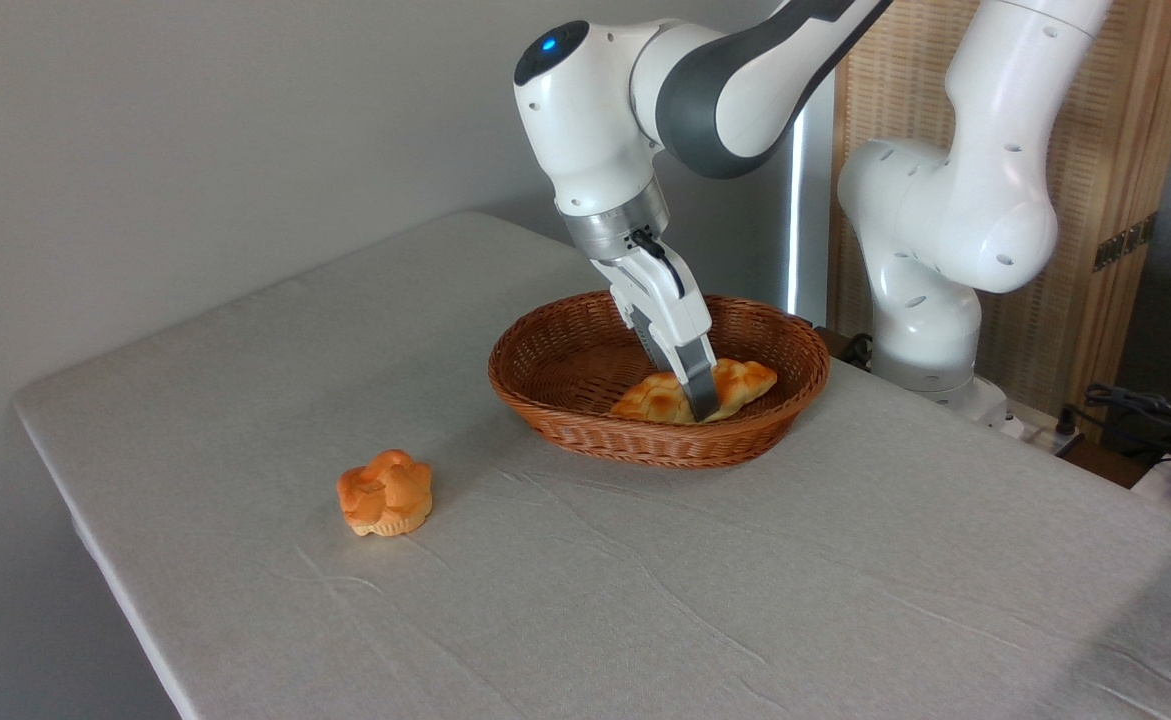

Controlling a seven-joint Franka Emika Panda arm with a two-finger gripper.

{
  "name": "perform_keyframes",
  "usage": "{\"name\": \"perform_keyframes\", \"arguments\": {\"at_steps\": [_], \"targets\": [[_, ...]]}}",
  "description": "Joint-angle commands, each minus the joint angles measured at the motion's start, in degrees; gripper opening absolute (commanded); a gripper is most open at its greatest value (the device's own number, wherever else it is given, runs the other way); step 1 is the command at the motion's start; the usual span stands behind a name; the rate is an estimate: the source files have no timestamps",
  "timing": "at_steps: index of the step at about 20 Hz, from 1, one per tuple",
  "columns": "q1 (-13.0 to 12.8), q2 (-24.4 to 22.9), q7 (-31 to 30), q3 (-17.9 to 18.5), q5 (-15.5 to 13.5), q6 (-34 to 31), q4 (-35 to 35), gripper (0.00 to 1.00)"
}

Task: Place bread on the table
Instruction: 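Close the gripper on the braided bread loaf, then lift the braided loaf up out of the basket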

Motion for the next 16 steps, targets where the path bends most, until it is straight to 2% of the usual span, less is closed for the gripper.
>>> {"name": "perform_keyframes", "arguments": {"at_steps": [1,5,9,12,14,16], "targets": [[-0.5,0.73,1.49,0.14,-0.35,2.16,-0.12,0.34],[-0.5,1.08,2.2,0.22,-0.35,0.93,3.82,0.35],[-0.5,1.25,2.28,0.31,-2.02,-9.6,12.78,0.34],[-0.5,1.43,2.28,0.93,-4.39,-12.17,15.78,0.35],[-0.5,1.6,2.46,2.59,-4.92,-12.17,16.66,0.35],[-1.72,3.01,2.54,5.58,-4.92,-12.17,19.47,0.35]]}}
